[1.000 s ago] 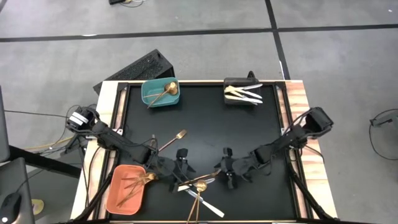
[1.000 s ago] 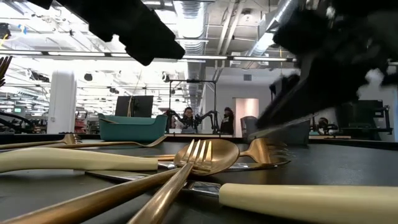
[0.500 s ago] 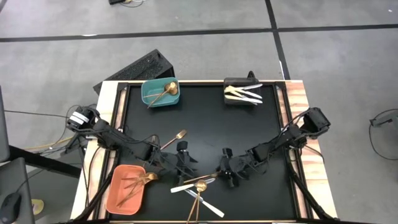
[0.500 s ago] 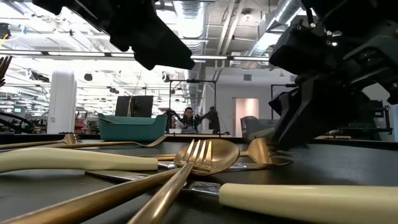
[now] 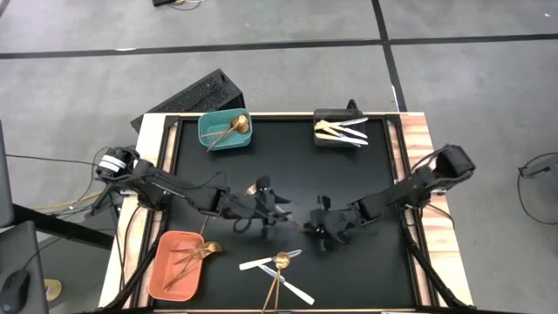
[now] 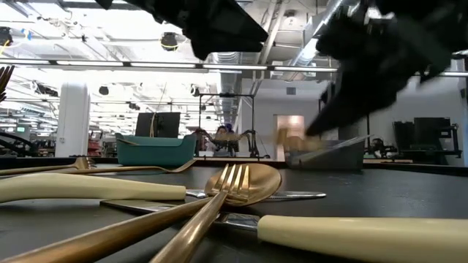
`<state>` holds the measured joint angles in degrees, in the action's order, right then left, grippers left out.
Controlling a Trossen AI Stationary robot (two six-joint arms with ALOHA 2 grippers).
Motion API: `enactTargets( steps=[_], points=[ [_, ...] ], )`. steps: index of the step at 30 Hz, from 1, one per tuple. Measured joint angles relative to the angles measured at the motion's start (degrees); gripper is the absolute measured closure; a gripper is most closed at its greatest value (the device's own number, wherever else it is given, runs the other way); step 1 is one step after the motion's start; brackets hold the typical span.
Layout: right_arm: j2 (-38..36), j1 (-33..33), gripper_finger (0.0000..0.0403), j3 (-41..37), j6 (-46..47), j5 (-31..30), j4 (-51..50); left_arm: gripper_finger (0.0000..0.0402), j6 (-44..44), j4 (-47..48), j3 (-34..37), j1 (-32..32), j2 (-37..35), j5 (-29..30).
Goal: Sort silverware by color (type)
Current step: Put the gold fork into the orange bin
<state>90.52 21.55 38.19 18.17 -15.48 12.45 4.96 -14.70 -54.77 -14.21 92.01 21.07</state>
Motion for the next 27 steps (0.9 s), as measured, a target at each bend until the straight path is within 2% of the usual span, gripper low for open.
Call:
enactTargets(
  steps=[6,9,12,19,27],
  points=[
    [-7.7,0.1,0.0397,0.1,0.0,0.4,-0.2,0.0259,-5.3,4.0,-0.1,0.6,0.0,-6.9],
    [-10.2,0.1,0.0397,0.1,1.4,0.9,-0.2,0.0260,-9.8,7.9,-0.1,-0.2,0.0,-7.8],
    [-11.5,0.0,0.0397,0.1,1.8,3.5,-0.5,0.0260,-14.0,9.8,-0.1,-1.6,0.0,-5.4],
    [-11.9,0.2,0.0397,0.1,2.0,3.8,-0.3,0.0261,-24.8,10.6,-0.1,-3.4,0.0,4.8],
    [-11.5,0.2,0.0397,0.1,2.9,3.8,0.7,0.0271,-28.3,11.7,-0.1,-3.6,0.0,5.0]
  ],
)
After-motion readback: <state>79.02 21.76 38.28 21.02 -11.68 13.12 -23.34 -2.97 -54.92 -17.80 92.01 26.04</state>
